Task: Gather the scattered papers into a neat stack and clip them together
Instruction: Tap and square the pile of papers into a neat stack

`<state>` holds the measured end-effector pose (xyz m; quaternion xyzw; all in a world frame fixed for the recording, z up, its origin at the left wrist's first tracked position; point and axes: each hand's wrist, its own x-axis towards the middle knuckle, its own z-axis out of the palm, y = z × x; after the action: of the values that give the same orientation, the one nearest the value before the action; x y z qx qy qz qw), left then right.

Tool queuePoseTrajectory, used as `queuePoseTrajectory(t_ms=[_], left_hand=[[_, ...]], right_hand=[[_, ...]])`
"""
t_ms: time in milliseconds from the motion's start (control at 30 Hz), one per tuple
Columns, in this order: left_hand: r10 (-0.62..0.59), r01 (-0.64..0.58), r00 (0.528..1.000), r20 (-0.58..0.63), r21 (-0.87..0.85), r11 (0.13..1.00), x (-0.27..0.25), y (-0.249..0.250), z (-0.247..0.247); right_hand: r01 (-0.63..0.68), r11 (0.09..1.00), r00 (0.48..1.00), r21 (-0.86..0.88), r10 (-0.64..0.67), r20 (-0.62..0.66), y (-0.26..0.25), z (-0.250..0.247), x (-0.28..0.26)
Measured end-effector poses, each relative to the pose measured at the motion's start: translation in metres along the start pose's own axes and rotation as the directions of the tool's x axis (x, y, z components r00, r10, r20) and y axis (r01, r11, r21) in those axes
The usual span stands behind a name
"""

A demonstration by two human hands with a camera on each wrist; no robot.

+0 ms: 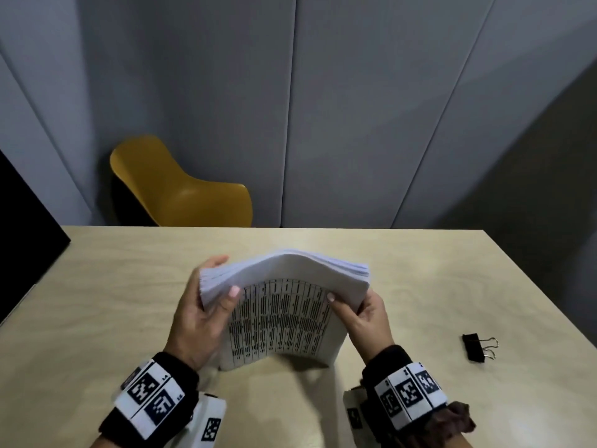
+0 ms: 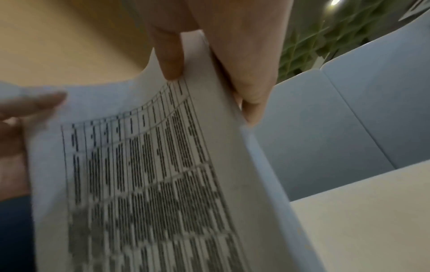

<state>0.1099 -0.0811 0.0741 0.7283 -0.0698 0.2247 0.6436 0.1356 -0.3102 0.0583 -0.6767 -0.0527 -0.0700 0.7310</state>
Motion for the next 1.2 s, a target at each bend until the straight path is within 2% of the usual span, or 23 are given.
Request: queuePoseTrajectory(t_ms=[100, 167, 233, 400, 467, 533, 600, 667, 767, 867, 1000, 1100, 1200], left_hand=[[0.133, -0.132, 0.991, -0.025, 0.047, 0.99, 0.006, 0.012, -0.005], [0.207, -0.196, 0.977, -0.053, 0.159, 0.968, 0.009, 0.013, -0.009], [0.232, -0.206, 0.969, -0.084, 0.242, 0.948, 0.011, 0.012, -0.012], [0.242, -0.2, 0.965, -0.104, 0.305, 0.931, 0.013, 0.009, -0.02], [0.315, -0.264, 0.947, -0.059, 0.412, 0.872, 0.013, 0.013, -0.017], [0.377, -0.331, 0.926, 0.023, 0.531, 0.78, 0.01, 0.019, -0.011], [0.372, -0.341, 0.926, 0.068, 0.572, 0.746, 0.007, 0.022, -0.004], [0.35, -0.321, 0.934, 0.063, 0.574, 0.753, 0.004, 0.021, 0.001], [0.348, -0.317, 0.936, 0.058, 0.567, 0.76, 0.0, 0.021, 0.005], [0.377, -0.347, 0.924, 0.068, 0.564, 0.749, -0.001, 0.024, 0.006], [0.343, -0.334, 0.935, 0.088, 0.535, 0.776, 0.001, 0.021, 0.004], [0.36, -0.356, 0.927, 0.108, 0.559, 0.749, 0.001, 0.021, 0.003], [0.336, -0.354, 0.932, 0.137, 0.544, 0.76, 0.002, 0.023, 0.003]], right_hand=[[0.141, 0.989, 0.989, 0.049, -0.138, -0.052, -0.019, 0.0, 0.002], [0.227, 0.973, 0.973, 0.039, -0.225, -0.057, -0.03, 0.001, 0.005], [0.268, 0.963, 0.962, 0.02, -0.266, -0.061, -0.036, 0.002, 0.007], [0.283, 0.959, 0.957, -0.009, -0.283, -0.056, -0.033, -0.009, 0.009], [0.312, 0.947, 0.946, -0.083, -0.317, -0.061, -0.03, -0.009, 0.008], [0.384, 0.895, 0.914, -0.228, -0.403, -0.041, -0.031, -0.006, 0.004], [0.457, 0.789, 0.872, -0.41, -0.488, 0.033, -0.032, -0.001, 0.0], [0.469, 0.706, 0.855, -0.532, -0.513, 0.074, -0.028, 0.004, -0.004], [0.436, 0.699, 0.864, -0.568, -0.501, 0.047, -0.026, 0.009, -0.007], [0.46, 0.684, 0.844, -0.566, -0.534, 0.041, -0.027, 0.009, -0.009], [0.446, 0.693, 0.852, -0.566, -0.522, 0.033, -0.024, 0.008, -0.012], [0.458, 0.677, 0.84, -0.576, -0.541, 0.032, -0.024, 0.007, -0.013], [0.467, 0.675, 0.837, -0.572, -0.546, 0.038, -0.026, 0.004, -0.011]])
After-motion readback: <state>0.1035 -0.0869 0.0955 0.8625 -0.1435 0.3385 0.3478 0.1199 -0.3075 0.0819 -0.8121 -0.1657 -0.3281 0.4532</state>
